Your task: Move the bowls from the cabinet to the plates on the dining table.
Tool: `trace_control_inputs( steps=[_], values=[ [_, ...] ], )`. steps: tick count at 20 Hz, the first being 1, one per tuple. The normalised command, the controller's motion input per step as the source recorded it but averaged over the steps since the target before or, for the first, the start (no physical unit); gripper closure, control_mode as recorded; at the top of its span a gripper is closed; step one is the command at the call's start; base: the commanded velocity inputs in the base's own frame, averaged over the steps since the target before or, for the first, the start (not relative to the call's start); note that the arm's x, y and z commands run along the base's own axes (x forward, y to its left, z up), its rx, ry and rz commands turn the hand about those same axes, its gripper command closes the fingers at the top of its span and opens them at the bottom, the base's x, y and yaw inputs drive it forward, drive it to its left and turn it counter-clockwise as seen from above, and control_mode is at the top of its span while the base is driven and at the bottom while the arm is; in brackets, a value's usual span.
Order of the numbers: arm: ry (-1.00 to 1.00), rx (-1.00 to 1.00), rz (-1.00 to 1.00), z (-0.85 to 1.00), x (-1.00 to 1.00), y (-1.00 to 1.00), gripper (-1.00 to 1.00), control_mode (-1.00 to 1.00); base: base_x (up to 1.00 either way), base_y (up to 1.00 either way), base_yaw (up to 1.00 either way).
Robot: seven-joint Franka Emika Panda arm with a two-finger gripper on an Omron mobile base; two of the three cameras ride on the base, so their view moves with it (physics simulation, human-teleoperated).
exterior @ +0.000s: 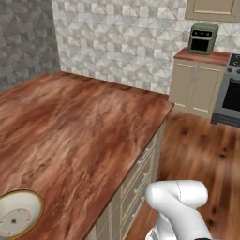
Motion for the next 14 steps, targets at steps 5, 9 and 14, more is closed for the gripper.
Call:
trace_control_inputs(
  steps=[5, 9, 14],
  values=[
    [0.0, 0.0, 0.0, 0.0, 0.0, 0.0, -1.0, 1.0, 0.0, 0.0, -0.25],
    [0.0, 0.0, 0.0, 0.0, 0.0, 0.0, -1.0, 1.0, 0.0, 0.0, -0.25],
    [0.0, 0.0, 0.0, 0.0, 0.0, 0.0, -1.0, 1.0, 0.0, 0.0, -0.25]
  ],
)
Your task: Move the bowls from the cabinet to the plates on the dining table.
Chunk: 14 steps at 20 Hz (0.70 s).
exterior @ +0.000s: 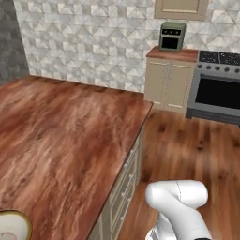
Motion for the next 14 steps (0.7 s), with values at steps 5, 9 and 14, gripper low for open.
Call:
trace_control_inputs(
  steps=[5, 9, 14],
  values=[
    [0.0, 0.0, 0.0, 0.0, 0.0, 0.0, -1.0, 1.0, 0.0, 0.0, -0.25],
    [0.0, 0.0, 0.0, 0.0, 0.0, 0.0, -1.0, 1.0, 0.0, 0.01, -0.25],
    [0.0, 0.0, 0.0, 0.0, 0.0, 0.0, -1.0, 1.0, 0.0, 0.01, -0.25]
  ],
)
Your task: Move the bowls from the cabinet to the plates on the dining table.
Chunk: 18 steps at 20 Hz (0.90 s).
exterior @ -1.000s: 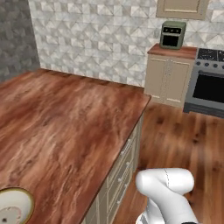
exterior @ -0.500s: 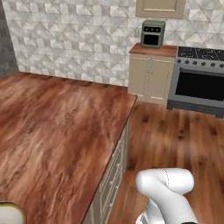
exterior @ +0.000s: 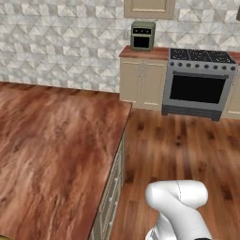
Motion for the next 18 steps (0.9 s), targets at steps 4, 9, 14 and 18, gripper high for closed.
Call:
trace_control_inputs(
  steps=[4, 9, 14, 18],
  values=[
    [0.0, 0.0, 0.0, 0.0, 0.0, 0.0, -1.0, 1.0, 0.0, 0.01, -0.25],
    [0.0, 0.0, 0.0, 0.0, 0.0, 0.0, -1.0, 1.0, 0.0, 0.01, -0.25],
    [0.0, 0.0, 0.0, 0.0, 0.0, 0.0, -1.0, 1.0, 0.0, 0.01, -0.25],
    [0.0, 0.0, 0.0, 0.0, 0.0, 0.0, -1.0, 1.0, 0.0, 0.01, -0.25]
  ],
)
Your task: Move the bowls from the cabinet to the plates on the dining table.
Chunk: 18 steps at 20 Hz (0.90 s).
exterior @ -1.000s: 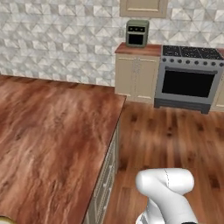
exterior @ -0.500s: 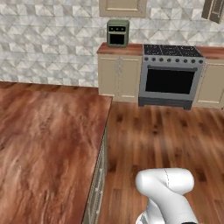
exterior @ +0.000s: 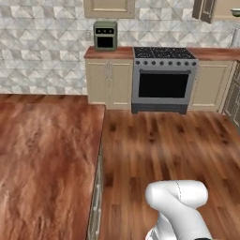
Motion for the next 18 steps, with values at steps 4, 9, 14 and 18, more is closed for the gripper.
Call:
trace_control_inputs(
  steps=[4, 9, 14, 18],
  values=[
    [0.0, 0.0, 0.0, 0.0, 0.0, 0.0, -1.0, 1.0, 0.0, 0.01, -0.25],
    [0.0, 0.0, 0.0, 0.0, 0.0, 0.0, -1.0, 1.0, 0.0, 0.02, -0.25],
    [0.0, 0.0, 0.0, 0.0, 0.0, 0.0, -1.0, 1.0, 0.0, 0.01, -0.25],
    [0.0, 0.0, 0.0, 0.0, 0.0, 0.0, -1.0, 1.0, 0.0, 0.01, -0.25]
  ],
)
